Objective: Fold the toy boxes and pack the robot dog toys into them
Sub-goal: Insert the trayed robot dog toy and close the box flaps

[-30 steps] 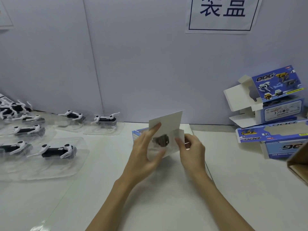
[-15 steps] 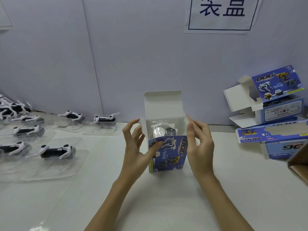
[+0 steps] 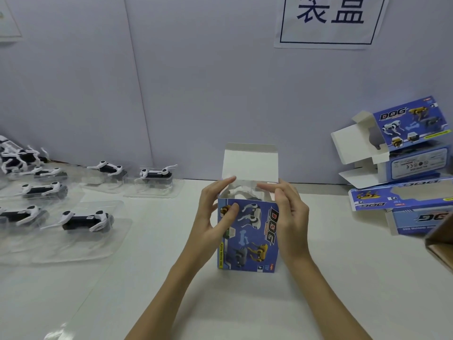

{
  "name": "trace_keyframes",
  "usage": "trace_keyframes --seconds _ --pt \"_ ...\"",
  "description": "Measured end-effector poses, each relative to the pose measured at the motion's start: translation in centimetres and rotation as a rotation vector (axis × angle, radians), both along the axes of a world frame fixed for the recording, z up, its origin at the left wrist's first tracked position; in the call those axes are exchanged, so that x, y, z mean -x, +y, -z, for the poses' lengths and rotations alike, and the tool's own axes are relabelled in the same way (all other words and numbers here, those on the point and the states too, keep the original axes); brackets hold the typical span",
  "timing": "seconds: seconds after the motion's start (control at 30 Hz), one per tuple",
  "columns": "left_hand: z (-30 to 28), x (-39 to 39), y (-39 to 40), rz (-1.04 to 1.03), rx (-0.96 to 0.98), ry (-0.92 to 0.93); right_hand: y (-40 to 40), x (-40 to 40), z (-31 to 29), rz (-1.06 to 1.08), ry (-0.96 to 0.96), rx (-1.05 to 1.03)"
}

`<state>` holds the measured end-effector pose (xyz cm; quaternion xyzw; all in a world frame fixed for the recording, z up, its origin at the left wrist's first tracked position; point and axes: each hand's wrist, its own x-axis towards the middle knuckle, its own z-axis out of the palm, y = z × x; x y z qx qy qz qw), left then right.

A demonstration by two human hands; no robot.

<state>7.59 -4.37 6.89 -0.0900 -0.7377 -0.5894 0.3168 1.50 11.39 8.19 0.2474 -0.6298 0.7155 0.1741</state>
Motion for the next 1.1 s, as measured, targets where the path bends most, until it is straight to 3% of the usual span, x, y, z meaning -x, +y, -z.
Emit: trace_keyframes --seconds 0.37,0.77,0.93,1.1 --pt "-0.9 0.5 0.7 -0.07 -0.086 0.014 0.2 -0.2 -0.9 -0.113 -0.054 0.224" --pt "-1.4 0.1 0.1 0.192 -0.434 0.049 0.7 0.2 0.2 -0.146 -0.058 0.253" --pt "-1.4 -0.2 -0.2 0.293 -0.405 -0.073 0.1 0.0 0.3 -0.152 -0.057 0.21" --pt "-1.9 -0.7 0.4 0.319 -0.449 -0.07 0.0 -0.6 0.6 -0.212 -0.061 0.119"
